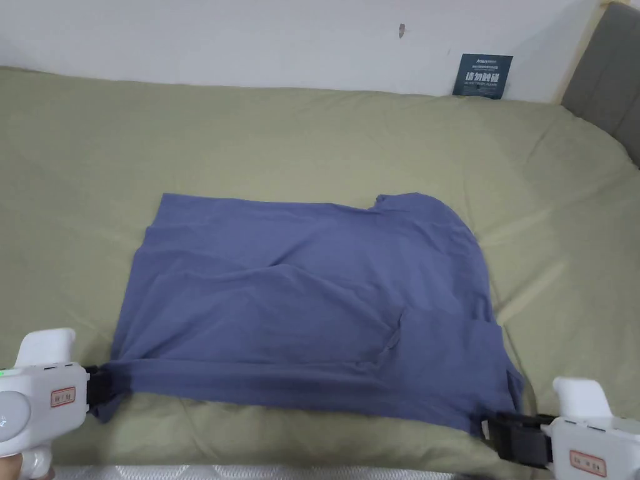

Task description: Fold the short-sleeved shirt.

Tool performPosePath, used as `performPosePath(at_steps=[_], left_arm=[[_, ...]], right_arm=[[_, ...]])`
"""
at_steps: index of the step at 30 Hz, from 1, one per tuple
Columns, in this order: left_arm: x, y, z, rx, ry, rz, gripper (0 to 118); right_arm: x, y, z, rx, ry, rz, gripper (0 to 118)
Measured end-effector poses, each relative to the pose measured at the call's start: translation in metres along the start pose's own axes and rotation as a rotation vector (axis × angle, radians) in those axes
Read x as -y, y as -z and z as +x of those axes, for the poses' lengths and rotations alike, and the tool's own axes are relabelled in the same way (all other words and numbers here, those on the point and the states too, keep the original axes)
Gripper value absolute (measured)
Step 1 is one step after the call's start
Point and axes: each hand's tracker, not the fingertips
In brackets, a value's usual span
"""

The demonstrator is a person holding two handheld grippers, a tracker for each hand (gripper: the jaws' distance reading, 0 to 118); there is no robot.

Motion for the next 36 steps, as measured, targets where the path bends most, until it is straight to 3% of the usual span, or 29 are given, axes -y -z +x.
performPosePath(at_steps=[1, 2, 3, 4, 6, 8, 14, 23, 29, 30, 31, 32, 33, 36], left_arm=[[0.0, -0.001, 0.001, -0.002, 0.0, 0.001, 2], [0.001, -0.002, 0.002, -0.002, 0.005, -0.001, 2], [0.002, -0.004, 0.002, -0.004, 0.009, -0.001, 2], [-0.001, -0.005, 0.003, -0.005, 0.013, -0.002, 2], [-0.004, -0.008, 0.003, -0.003, 0.021, -0.001, 2], [-0.011, -0.011, 0.002, 0.007, 0.029, 0.003, 2], [-0.062, -0.012, 0.008, 0.032, 0.079, 0.043, 2], [-0.16, 0.051, 0.024, 0.05, 0.103, 0.039, 2], [-0.176, 0.093, 0.029, 0.032, 0.115, -0.011, 3], [-0.176, 0.097, 0.029, 0.042, 0.112, -0.021, 14], [-0.174, 0.098, 0.027, 0.046, 0.108, -0.022, 58], [-0.172, 0.1, 0.026, 0.035, 0.101, -0.013, 100], [-0.169, 0.101, 0.024, 0.022, 0.097, -0.016, 117], [-0.159, 0.082, 0.016, 0.019, 0.072, 0.008, 113]], right_arm=[[0.002, 0.004, 0.0, 0.032, -0.019, 0.007, 56], [0.004, 0.004, -0.003, 0.045, -0.043, 0.016, 9], [0.004, 0.003, -0.004, 0.085, -0.075, 0.024, 3], [0.004, -0.001, -0.006, 0.115, -0.08, 0.085, 3], [-0.004, -0.01, 0.002, 0.041, -0.018, 0.062, 3], [-0.014, -0.019, -0.001, 0.084, -0.05, 0.12, 3], [-0.089, -0.032, -0.015, 0.079, -0.054, 0.226, 3], [-0.203, 0.042, -0.004, 0.125, -0.087, 0.216, 3], [-0.224, 0.097, 0.009, 0.124, -0.06, 0.106, 8], [-0.223, 0.102, 0.01, 0.124, -0.041, 0.105, 27], [-0.218, 0.1, 0.011, 0.138, -0.011, 0.115, 69], [-0.214, 0.098, 0.013, 0.125, 0.017, 0.116, 81], [-0.209, 0.096, 0.018, 0.12, 0.044, 0.12, 80], [-0.189, 0.078, 0.017, 0.108, 0.045, 0.126, 81]])
